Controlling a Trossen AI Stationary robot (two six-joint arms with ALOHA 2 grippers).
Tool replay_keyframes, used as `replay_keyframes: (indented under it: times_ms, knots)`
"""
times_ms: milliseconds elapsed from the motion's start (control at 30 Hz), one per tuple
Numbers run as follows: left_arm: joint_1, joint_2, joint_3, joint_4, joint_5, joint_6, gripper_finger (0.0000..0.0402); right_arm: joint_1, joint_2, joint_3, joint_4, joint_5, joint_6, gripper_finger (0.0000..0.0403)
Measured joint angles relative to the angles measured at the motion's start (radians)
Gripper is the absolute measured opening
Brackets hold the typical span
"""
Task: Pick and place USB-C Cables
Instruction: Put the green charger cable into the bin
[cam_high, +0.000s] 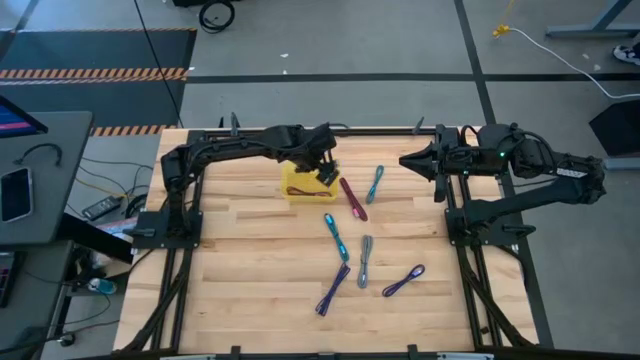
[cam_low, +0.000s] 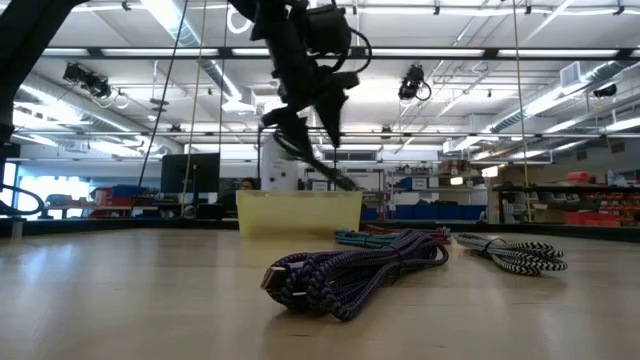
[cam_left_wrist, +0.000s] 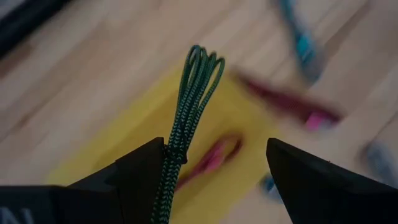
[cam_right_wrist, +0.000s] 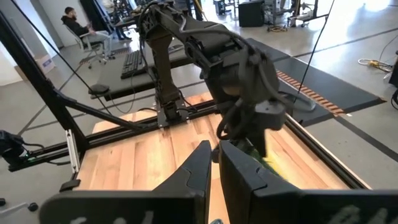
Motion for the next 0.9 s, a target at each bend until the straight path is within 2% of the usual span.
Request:
replay_keyframes:
  times_ms: [100, 267, 633, 800, 900]
  knots:
    - [-0.003, 0.000, 0.000, 0.077, 0.007, -0.019, 0.0289, 0.000, 0.000, 0.000, 0.000, 0.000, 0.000, 0.0039]
    - [-0.010, 0.000, 0.000, 0.083, 0.008, -0.034, 0.0289, 0.000, 0.000, 0.000, 0.000, 0.000, 0.001, 0.0039]
    - [-0.045, 0.000, 0.000, 0.097, 0.009, 0.141, 0.0288, 0.000, 0.000, 0.000, 0.000, 0.001, 0.001, 0.0039]
    - [-0.053, 0.000, 0.000, 0.086, 0.010, 0.174, 0.0288, 0.000, 0.000, 0.000, 0.000, 0.001, 0.001, 0.0039]
    - [-0.062, 0.000, 0.000, 0.073, 0.059, 0.305, 0.0288, 0.000, 0.000, 0.000, 0.000, 0.000, 0.001, 0.0039]
